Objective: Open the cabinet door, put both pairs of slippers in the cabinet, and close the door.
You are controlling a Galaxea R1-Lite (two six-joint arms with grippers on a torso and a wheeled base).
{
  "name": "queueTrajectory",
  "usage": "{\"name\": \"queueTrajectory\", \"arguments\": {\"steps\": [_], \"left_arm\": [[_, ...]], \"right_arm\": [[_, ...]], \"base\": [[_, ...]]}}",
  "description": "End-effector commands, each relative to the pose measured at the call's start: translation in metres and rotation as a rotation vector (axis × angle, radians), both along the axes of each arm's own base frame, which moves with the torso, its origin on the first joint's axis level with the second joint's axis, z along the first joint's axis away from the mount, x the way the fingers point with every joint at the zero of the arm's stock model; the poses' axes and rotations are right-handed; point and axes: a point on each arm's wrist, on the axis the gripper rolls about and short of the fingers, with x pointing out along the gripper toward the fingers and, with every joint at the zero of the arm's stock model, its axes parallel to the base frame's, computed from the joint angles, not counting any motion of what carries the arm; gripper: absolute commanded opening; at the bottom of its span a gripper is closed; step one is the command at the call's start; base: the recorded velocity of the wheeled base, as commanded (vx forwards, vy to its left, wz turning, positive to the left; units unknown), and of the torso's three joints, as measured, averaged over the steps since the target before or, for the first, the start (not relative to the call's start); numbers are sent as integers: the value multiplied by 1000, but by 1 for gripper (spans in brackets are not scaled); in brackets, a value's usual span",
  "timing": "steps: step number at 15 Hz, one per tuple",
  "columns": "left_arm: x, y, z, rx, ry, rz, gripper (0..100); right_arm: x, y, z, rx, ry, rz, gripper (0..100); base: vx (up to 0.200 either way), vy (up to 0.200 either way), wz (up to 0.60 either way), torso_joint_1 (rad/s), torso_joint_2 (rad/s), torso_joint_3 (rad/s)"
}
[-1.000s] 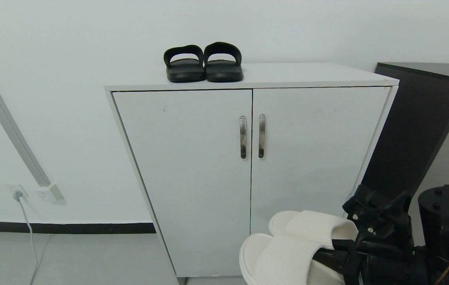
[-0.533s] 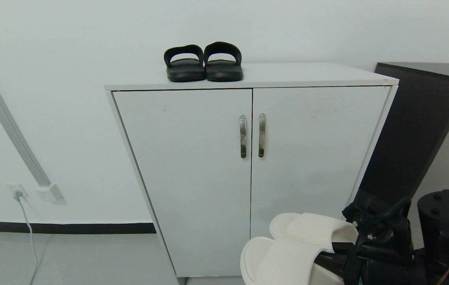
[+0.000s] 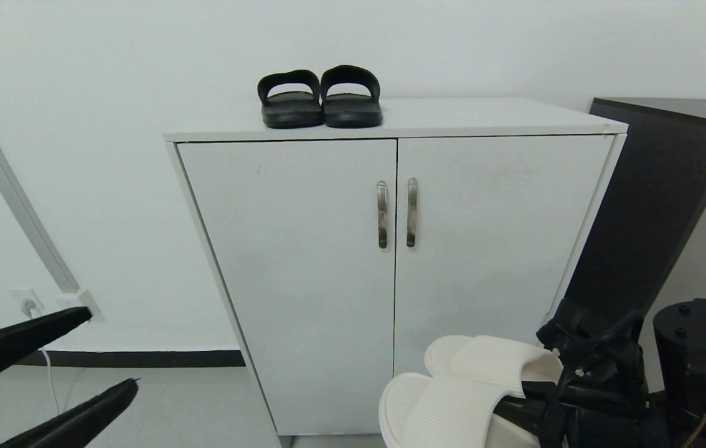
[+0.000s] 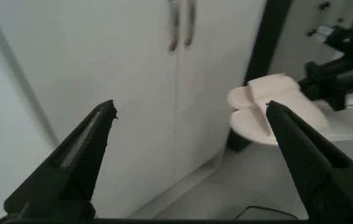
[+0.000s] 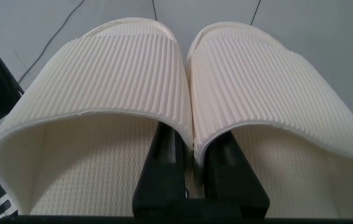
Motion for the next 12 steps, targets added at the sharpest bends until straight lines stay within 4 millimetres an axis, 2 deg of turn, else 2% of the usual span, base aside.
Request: {"name": "queueTrajectory", "arguments": {"steps": [1,4,5,7,8,9,10,12], "left_arm": [[40,-29,13,13,51,-124,100],[57,-64,36,-49,91,-267,100],[60,-71,38,-49,99,-292,100],[80,-102,42,-47,136,-366,100],[90,-115,42,-68,153,-386,100],[93,-120,41,-76,161,-390,100],[107,-138,35,-93,160,-409,100],[126,-155,36,-103,146,-415,100]], "right_arm": [[0,0,0,0,1,1,0],[0,0,0,0,-1,-3,0],[0,0,0,1,-2,-3,0],[0,0,0,0,-1,-3,0],[0,0,0,1,1,-4,0],[0,0,0,2,-1,-4,0],[0,-1,1,3,-3,-3,0],[0,-1,0,2,-1,-5,0]], "base": [[0,0,0,0,0,0],[0,0,0,0,0,0],[0,0,0,0,0,0],[0,0,0,0,0,0],[0,0,0,0,0,0],[0,0,0,0,0,0],[0,0,0,0,0,0],[0,0,0,0,0,0]]}}
